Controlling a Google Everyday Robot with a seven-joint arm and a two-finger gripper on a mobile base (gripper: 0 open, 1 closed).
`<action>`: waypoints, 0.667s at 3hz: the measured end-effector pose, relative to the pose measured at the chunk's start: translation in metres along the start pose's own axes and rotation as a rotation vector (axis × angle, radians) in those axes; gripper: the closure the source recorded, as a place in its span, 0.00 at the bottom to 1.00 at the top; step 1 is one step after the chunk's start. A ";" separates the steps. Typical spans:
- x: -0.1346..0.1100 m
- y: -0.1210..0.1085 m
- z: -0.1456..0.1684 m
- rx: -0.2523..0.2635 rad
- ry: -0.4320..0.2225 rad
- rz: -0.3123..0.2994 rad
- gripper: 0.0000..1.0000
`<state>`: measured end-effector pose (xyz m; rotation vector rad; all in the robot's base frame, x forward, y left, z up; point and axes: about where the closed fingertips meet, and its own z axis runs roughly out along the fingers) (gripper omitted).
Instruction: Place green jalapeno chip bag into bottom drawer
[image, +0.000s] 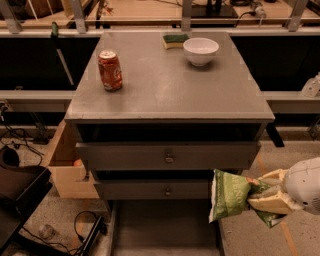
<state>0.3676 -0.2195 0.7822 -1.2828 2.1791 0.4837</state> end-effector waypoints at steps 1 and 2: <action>-0.001 -0.001 -0.001 0.002 -0.001 -0.002 1.00; -0.007 -0.002 0.020 0.002 -0.006 0.008 1.00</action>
Offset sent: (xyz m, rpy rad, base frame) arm 0.0271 0.0372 -0.0354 0.0254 0.0088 -0.0265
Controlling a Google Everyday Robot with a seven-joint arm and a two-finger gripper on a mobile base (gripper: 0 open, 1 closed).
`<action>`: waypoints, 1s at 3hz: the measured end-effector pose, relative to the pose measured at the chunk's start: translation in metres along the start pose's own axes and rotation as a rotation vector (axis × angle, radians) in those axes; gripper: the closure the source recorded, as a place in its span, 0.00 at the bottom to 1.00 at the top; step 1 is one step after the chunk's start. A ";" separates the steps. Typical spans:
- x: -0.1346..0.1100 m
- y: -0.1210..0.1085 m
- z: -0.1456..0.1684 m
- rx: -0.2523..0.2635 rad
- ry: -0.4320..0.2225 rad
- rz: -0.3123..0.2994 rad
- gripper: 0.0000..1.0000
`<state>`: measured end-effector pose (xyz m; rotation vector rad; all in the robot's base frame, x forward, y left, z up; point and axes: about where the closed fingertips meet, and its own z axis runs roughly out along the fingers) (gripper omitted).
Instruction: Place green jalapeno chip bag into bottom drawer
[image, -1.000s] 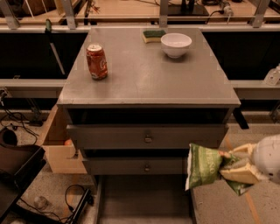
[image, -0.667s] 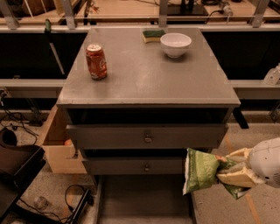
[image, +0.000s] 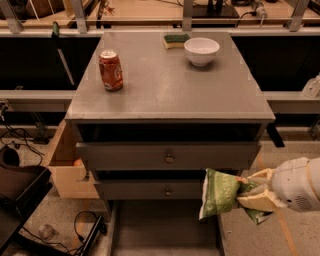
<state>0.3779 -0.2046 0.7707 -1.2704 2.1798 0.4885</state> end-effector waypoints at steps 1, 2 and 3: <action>0.009 0.005 0.073 -0.069 -0.019 0.062 1.00; 0.056 0.005 0.174 -0.141 -0.013 0.151 1.00; 0.111 0.002 0.249 -0.152 0.009 0.198 1.00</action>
Offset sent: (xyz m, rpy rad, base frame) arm 0.0500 0.0872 -0.3153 0.1701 0.2700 -0.0991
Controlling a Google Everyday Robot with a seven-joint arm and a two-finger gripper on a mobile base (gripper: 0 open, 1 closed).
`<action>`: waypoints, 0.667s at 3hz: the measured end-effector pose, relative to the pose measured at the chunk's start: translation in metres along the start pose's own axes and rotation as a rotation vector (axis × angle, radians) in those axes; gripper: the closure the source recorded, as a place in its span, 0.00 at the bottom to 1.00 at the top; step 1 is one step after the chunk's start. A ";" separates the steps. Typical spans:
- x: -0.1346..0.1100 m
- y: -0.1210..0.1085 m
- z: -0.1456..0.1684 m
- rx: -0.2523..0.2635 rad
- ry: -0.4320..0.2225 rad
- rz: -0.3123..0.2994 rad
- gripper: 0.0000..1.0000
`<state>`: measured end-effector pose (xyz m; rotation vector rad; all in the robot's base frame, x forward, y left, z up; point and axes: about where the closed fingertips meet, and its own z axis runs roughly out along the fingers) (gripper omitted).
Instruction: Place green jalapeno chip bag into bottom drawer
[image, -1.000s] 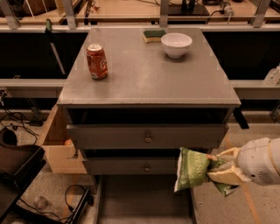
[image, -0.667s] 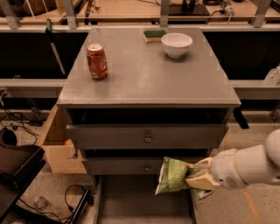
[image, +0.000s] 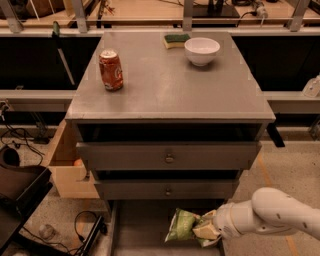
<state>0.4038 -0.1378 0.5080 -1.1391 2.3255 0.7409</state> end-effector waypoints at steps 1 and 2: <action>0.034 -0.023 0.054 -0.003 0.036 0.028 1.00; 0.056 -0.042 0.108 -0.036 0.061 0.046 1.00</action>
Offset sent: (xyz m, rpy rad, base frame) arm 0.0338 0.0290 -0.1953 -0.0147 0.1334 0.0143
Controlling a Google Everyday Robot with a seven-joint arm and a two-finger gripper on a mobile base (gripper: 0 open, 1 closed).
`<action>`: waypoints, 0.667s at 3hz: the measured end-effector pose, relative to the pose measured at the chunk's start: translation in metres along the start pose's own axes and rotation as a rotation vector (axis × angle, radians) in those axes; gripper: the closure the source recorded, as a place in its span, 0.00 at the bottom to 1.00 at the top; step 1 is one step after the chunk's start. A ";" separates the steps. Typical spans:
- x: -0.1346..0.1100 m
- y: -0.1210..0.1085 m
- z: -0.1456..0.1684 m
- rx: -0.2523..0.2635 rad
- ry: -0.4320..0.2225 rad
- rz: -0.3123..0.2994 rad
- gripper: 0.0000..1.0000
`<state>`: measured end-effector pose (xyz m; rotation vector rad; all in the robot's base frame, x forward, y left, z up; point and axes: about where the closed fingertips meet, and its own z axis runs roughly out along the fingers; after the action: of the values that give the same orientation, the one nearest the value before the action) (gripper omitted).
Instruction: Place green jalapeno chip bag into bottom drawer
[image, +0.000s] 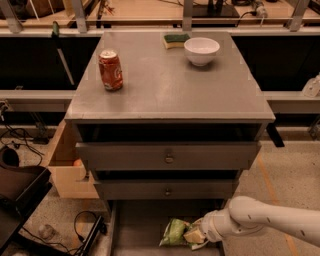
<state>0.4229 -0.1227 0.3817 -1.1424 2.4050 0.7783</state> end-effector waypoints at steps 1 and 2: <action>0.005 0.002 0.012 -0.019 0.003 0.011 0.85; 0.005 0.003 0.014 -0.022 0.004 0.010 0.62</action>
Offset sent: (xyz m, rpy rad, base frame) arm -0.0038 0.0055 -0.0130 0.0108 0.0210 0.0024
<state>0.4186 -0.1162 0.3691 -1.1417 2.4129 0.8086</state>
